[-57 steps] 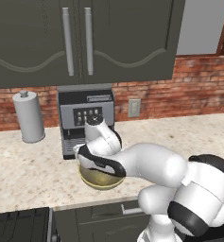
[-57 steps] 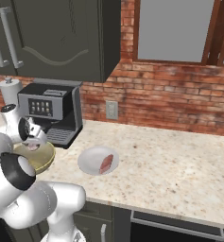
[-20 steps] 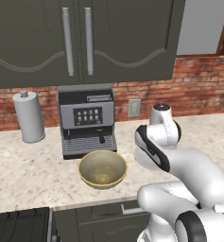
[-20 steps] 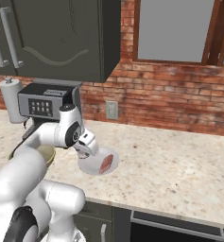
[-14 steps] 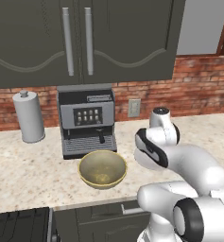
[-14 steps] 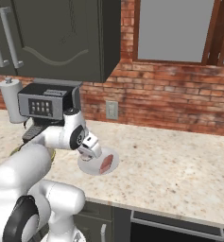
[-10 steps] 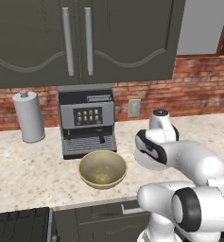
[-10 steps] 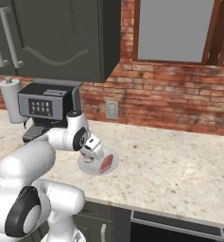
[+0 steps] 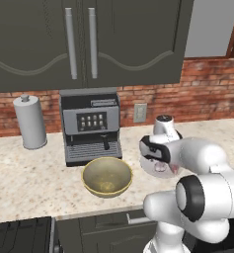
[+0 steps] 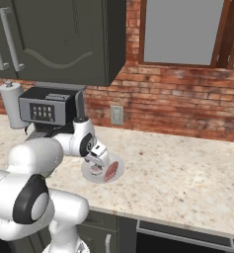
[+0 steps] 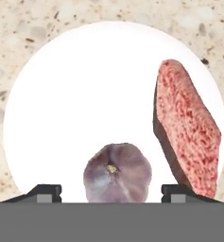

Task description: Place the steak on the plate and place the garlic on the same plate.

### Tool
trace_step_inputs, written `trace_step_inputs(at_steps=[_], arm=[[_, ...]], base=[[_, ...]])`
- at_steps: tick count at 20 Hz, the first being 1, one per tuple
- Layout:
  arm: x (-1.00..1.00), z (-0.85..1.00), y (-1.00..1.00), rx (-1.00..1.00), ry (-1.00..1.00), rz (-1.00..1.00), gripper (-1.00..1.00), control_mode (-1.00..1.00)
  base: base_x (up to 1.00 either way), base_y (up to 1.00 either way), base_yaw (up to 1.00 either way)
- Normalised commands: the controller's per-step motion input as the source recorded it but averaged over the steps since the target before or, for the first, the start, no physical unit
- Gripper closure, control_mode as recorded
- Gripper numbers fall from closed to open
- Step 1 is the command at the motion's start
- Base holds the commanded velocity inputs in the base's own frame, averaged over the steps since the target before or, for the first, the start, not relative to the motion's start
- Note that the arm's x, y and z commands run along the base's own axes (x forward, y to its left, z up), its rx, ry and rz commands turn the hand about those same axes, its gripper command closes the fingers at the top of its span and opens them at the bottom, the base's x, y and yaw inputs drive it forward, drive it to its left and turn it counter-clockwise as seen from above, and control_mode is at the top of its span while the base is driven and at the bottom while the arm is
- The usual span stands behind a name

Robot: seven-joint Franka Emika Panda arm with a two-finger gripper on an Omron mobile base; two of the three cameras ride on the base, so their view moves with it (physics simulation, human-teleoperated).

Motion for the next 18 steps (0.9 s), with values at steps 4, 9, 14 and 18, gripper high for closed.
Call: trace_step_inputs(at_steps=[4, 9, 14, 18], arm=[[0.09, 0.04, -0.03, 0.00, 0.00, 0.00, -1.00, -1.00], [-0.27, 0.42, -0.24, 0.00, 0.00, 0.00, -1.00, -1.00], [-0.83, 0.39, -0.34, 0.00, 0.00, 0.00, -1.00, -1.00], [-1.00, 0.28, -0.26, 0.00, 0.00, 0.00, -1.00, -1.00]], base=[[0.00, 0.00, 0.00], [0.00, 0.00, 0.00], [0.00, 0.00, 0.00], [0.00, 0.00, 0.00]])
